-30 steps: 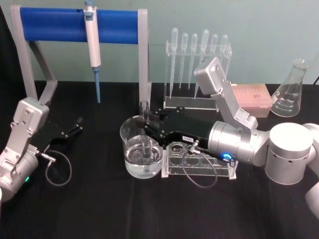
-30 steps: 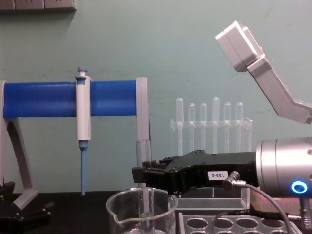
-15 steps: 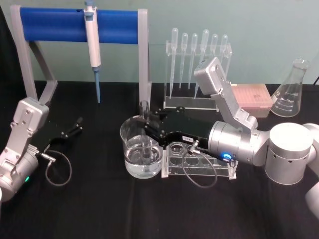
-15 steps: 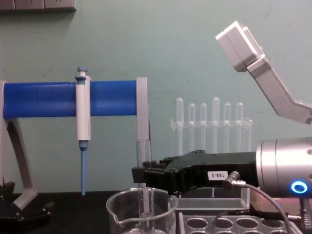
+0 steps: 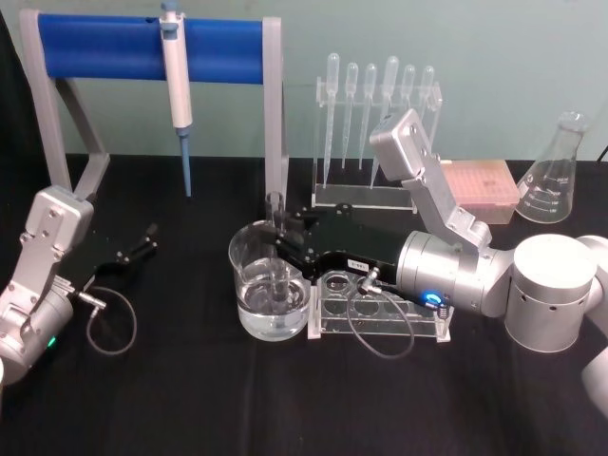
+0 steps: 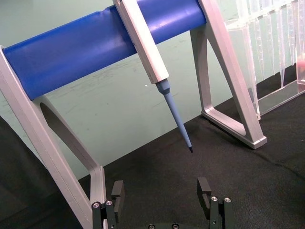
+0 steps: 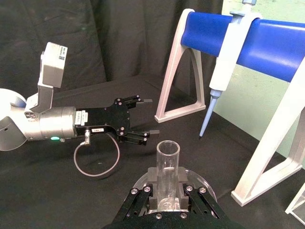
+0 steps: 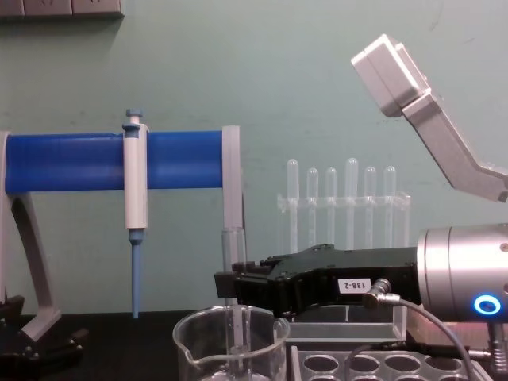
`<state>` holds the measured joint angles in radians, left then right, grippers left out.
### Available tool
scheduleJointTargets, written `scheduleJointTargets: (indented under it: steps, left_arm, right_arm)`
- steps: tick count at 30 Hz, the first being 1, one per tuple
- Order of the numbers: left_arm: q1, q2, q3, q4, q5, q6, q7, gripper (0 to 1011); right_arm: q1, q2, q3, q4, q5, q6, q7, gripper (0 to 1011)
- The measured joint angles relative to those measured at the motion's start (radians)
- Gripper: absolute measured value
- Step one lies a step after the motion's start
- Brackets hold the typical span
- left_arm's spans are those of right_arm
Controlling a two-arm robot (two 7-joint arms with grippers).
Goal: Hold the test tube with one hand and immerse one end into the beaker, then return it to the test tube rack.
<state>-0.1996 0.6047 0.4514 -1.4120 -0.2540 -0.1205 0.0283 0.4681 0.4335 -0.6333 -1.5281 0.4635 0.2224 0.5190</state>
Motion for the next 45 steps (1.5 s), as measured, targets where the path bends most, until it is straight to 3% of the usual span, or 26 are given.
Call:
scheduleJointTargets:
  steps: [45]
  left_arm:
    - [0.0, 0.0, 0.0, 0.0, 0.0, 0.0, 0.0, 1000]
  right_arm:
    - [0.0, 0.0, 0.0, 0.0, 0.0, 0.0, 0.0, 241]
